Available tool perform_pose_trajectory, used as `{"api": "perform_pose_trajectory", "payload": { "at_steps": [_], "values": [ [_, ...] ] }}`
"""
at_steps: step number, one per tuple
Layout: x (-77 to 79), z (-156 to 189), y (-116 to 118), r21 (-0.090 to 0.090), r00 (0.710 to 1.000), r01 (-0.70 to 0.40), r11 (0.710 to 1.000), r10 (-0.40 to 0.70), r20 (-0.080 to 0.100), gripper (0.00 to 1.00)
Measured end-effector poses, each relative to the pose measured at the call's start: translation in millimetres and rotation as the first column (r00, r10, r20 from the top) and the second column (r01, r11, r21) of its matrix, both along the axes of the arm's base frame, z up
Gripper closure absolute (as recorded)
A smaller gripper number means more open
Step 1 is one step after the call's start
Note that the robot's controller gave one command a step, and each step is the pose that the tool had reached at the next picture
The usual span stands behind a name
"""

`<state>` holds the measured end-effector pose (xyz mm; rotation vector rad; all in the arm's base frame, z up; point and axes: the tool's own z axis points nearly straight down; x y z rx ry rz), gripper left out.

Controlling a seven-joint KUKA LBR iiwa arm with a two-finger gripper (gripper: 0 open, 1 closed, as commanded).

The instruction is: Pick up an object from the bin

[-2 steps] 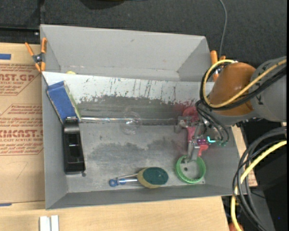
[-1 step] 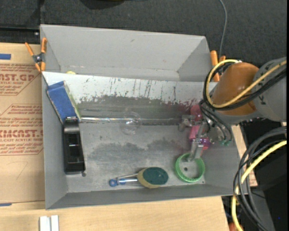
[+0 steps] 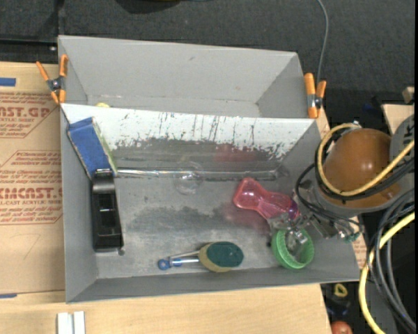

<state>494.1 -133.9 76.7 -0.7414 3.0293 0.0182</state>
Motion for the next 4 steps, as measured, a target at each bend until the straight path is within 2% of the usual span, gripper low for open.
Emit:
{"api": "perform_pose_trajectory", "payload": {
  "at_steps": [1,2,3,4],
  "values": [
    [0.0,0.0,0.0,0.0,1.0,0.0,1.0,0.0,0.0,1.0],
    [1.9,56.6,29.3,-0.007,0.952,-0.305,0.952,0.305,0.01,1.0],
    [14.2,-7.8,-2.6,0.002,1.0,-0.031,1.0,0.031,-0.002,1.0],
    [4.6,233.5,15.6,-0.01,0.958,-0.285,0.958,0.285,0.019,1.0]
  ]
}}
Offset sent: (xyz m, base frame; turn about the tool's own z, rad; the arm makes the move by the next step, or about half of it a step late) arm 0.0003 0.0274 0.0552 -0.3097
